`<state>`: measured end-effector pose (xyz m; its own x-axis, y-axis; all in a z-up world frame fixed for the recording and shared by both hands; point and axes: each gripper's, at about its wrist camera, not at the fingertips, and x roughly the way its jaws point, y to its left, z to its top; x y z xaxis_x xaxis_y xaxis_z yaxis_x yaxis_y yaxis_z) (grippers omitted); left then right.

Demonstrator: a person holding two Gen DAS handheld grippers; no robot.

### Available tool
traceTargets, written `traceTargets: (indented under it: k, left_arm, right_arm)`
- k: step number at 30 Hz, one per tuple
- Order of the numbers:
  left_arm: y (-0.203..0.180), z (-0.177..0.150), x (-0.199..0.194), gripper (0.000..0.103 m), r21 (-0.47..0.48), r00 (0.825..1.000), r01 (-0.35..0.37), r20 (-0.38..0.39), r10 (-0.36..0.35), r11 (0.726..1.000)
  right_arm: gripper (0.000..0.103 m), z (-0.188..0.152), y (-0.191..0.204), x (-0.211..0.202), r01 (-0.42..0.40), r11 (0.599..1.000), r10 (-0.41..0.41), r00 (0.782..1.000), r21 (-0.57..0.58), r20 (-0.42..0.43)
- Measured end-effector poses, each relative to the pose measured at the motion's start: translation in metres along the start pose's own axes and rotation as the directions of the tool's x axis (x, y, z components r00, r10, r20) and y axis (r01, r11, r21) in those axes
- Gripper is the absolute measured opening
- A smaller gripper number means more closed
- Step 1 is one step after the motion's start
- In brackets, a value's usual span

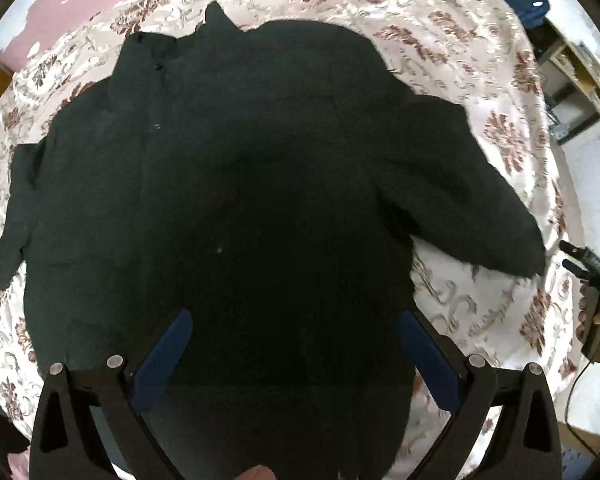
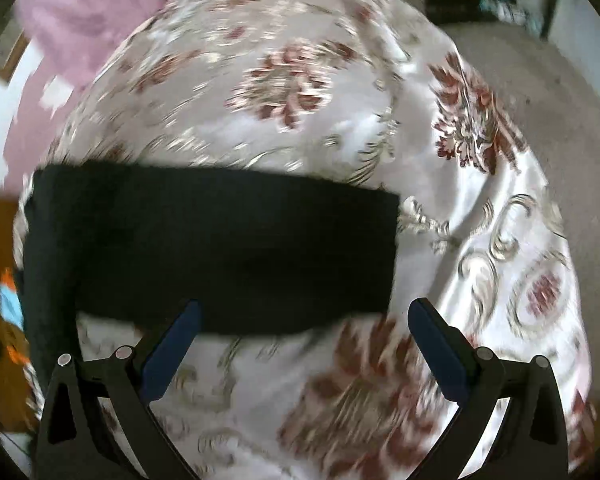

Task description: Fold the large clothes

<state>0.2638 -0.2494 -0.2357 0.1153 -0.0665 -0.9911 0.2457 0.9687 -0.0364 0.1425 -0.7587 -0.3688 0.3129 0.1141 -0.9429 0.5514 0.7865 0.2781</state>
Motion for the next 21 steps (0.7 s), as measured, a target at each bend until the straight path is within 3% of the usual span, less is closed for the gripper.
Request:
traceTargets:
  k: [5, 8, 14, 18, 19, 21]
  left_arm:
    - [0.002, 0.035, 0.037, 0.103, -0.082, 1.0, 0.014, -0.023, -0.016, 0.997]
    - [0.0, 0.053, 0.048, 0.103, -0.095, 1.0, 0.011, -0.007, -0.012, 0.995]
    - [-0.006, 0.077, 0.062, 0.103, -0.068, 1.0, -0.008, 0.013, 0.008, 0.998]
    - [-0.006, 0.088, 0.071, 0.103, -0.072, 1.0, -0.018, 0.019, 0.019, 0.997]
    - [-0.006, 0.09, 0.074, 0.103, -0.079, 1.0, -0.017, 0.019, 0.019, 0.997]
    - [-0.004, 0.095, 0.079, 0.103, -0.091, 1.0, -0.018, 0.021, 0.02, 0.996]
  right_arm:
    - [0.102, 0.032, -0.05, 0.053, -0.187, 0.961, 0.197, 0.98, 0.203, -0.028]
    - [0.102, 0.038, -0.062, 0.082, -0.29, 0.91, 0.316, 0.948, 0.297, -0.04]
    - [0.095, 0.029, -0.047, 0.134, -0.317, 0.896, 0.378, 0.912, 0.312, -0.16]
    - [0.093, 0.026, -0.032, 0.146, -0.36, 0.883, 0.41, 0.903, 0.3, -0.124]
    - [0.091, 0.025, -0.03, 0.146, -0.375, 0.876, 0.423, 0.899, 0.304, -0.112]
    - [0.069, 0.031, -0.025, 0.15, -0.403, 0.861, 0.446, 0.892, 0.311, -0.08]
